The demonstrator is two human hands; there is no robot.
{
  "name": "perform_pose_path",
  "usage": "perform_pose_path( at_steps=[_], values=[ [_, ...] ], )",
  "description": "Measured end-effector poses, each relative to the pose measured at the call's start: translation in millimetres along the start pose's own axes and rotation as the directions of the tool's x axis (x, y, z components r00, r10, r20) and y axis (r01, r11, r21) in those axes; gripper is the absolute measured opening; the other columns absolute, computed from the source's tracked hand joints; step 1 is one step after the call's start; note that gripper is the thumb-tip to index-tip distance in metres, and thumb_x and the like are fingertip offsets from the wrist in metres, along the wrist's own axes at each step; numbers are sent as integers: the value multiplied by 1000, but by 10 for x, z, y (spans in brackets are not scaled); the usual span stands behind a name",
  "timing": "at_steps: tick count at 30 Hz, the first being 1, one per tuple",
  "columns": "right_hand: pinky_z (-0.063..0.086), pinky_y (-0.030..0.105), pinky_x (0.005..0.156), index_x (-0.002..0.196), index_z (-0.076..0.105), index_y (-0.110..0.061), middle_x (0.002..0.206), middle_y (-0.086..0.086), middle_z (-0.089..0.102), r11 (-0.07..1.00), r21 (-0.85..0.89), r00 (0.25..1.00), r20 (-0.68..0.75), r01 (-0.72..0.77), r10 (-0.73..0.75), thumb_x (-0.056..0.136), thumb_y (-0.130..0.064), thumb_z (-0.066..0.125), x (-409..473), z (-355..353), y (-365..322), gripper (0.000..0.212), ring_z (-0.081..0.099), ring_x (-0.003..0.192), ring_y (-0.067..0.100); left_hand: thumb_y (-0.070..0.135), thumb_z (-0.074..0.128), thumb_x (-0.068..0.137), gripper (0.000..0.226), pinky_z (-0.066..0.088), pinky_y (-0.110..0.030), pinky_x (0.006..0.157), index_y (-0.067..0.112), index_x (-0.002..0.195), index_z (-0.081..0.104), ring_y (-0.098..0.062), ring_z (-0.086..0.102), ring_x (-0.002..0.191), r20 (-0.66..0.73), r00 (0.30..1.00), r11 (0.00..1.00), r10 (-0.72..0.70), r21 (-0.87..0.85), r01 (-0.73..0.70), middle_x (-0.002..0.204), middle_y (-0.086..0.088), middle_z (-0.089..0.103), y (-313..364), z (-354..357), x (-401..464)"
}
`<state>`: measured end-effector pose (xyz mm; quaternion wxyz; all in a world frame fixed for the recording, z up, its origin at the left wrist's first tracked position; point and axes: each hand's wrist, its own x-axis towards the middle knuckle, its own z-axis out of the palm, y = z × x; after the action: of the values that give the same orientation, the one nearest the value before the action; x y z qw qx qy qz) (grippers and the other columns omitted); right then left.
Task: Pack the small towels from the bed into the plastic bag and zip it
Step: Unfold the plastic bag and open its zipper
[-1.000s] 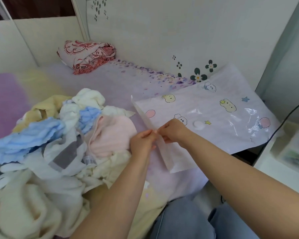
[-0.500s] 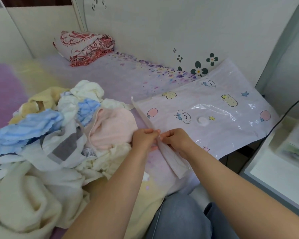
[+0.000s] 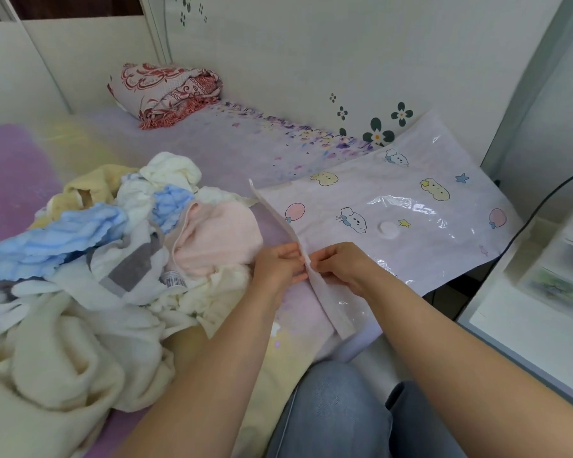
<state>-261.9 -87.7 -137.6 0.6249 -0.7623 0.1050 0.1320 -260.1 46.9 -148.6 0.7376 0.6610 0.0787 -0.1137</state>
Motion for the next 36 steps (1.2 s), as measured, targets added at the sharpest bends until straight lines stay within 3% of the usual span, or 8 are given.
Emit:
perform_pose_path(
  at_steps=[5, 10, 18, 23, 28, 31, 33, 36],
  values=[
    [42, 24, 57, 74, 68, 4, 57, 7, 50, 955, -272, 990, -47, 116, -133, 83, -1, 64, -74, -24, -68, 11, 44, 49, 17, 2, 63, 88, 37, 59, -27, 68, 2, 125, 58, -24, 66, 90, -88, 994, 998, 58, 14, -57, 113, -14, 67, -5, 109, -48],
    [47, 17, 51, 74, 64, -6, 60, 4, 51, 992, -48, 992, -27, 118, -120, 88, -7, 66, -150, -47, 5, 15, 48, 52, 10, 2, 61, 90, 25, 57, -22, 64, 5, 115, 60, -13, 64, 76, -65, 990, 992, 122, -12, -123, 89, -2, 65, 42, 147, -83],
    [38, 15, 47, 62, 41, -15, 58, 1, 34, 989, 68, 991, -2, 132, -132, 95, -18, 59, -210, -128, -31, 38, 35, 44, 9, 0, 57, 93, 20, 57, -18, 61, 10, 110, 62, 1, 68, 65, 26, 978, 975, 206, 75, -207, 85, 1, 66, 189, 182, -125],
    [48, 16, 56, 70, 55, -12, 68, 3, 56, 984, 136, 994, -16, 111, -110, 96, -19, 57, -286, -169, -33, 28, 55, 57, 9, 0, 54, 94, 22, 55, -18, 61, 8, 110, 66, -3, 69, 70, 69, 968, 963, 241, 108, -247, 87, -1, 71, 240, 249, -201],
    [54, 25, 74, 88, 64, -10, 92, 10, 66, 955, 270, 992, -31, 125, -121, 96, -18, 55, -419, -245, -106, 15, 65, 85, 20, 2, 54, 94, 24, 59, -27, 76, 13, 107, 70, -10, 70, 80, 137, 948, 945, 289, 121, -305, 92, 0, 73, 390, 325, -305],
    [54, 36, 71, 87, 61, 0, 83, 18, 64, 957, -84, 940, -182, 277, -288, 98, -18, 48, -478, -234, -143, 25, 63, 75, 29, 4, 58, 90, 23, 58, -26, 73, 18, 101, 72, -15, 69, 84, 146, 942, 921, 302, 212, -328, 92, -1, 73, 530, 397, -359],
    [40, 32, 64, 86, 56, 0, 82, 14, 56, 836, -416, 837, -253, 358, -485, 98, -15, 44, -524, -184, -134, 22, 52, 70, 26, 11, 67, 79, 22, 59, -32, 75, 28, 91, 74, -20, 70, 85, 111, 938, 875, 328, 339, -346, 87, 1, 73, 604, 460, -366],
    [43, 37, 65, 95, 52, -4, 94, 11, 56, 733, -569, 727, -312, 372, -611, 99, -19, 42, -634, -177, -149, 19, 54, 79, 28, 14, 69, 65, 22, 59, -40, 81, 25, 83, 73, -22, 72, 80, 42, 944, 853, 327, 416, -314, 80, 3, 73, 694, 524, -387]
  ],
)
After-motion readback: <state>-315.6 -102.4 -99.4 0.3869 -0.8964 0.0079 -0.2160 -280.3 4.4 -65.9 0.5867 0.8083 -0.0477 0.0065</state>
